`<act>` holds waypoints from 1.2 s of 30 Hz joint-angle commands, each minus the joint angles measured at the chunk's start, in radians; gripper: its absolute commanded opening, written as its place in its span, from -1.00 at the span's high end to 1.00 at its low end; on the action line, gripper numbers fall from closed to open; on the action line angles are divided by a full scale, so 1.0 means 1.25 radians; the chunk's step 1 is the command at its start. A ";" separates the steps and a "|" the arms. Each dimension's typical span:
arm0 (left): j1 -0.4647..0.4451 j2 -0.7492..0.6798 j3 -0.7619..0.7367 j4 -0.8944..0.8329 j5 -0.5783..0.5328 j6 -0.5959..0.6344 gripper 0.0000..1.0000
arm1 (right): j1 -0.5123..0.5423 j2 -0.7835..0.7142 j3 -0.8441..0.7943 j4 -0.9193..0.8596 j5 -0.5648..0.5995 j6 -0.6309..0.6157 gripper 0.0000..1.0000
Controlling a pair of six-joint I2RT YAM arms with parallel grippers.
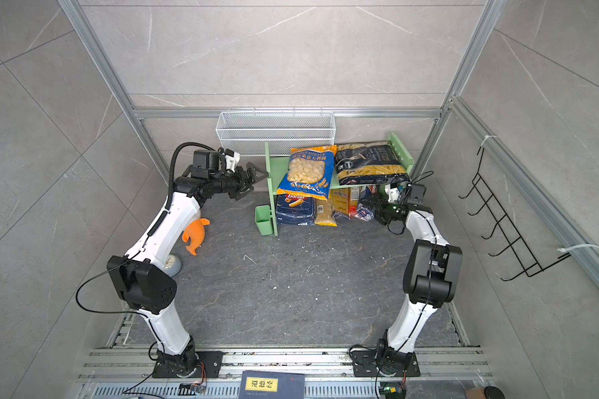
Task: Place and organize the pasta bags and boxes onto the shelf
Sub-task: 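Push the Barilla box in beside the red-and-yellow packet with the right gripper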
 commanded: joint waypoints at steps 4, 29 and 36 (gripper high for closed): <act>-0.001 -0.041 0.000 0.032 0.038 0.016 -0.99 | 0.010 -0.015 0.035 -0.018 0.037 -0.047 -0.48; 0.006 -0.056 -0.021 0.035 0.059 0.020 -0.99 | -0.005 -0.050 0.006 -0.107 0.347 -0.070 0.10; 0.006 -0.070 -0.050 0.048 0.054 0.008 -0.99 | -0.009 -0.025 0.010 -0.117 0.426 -0.083 0.16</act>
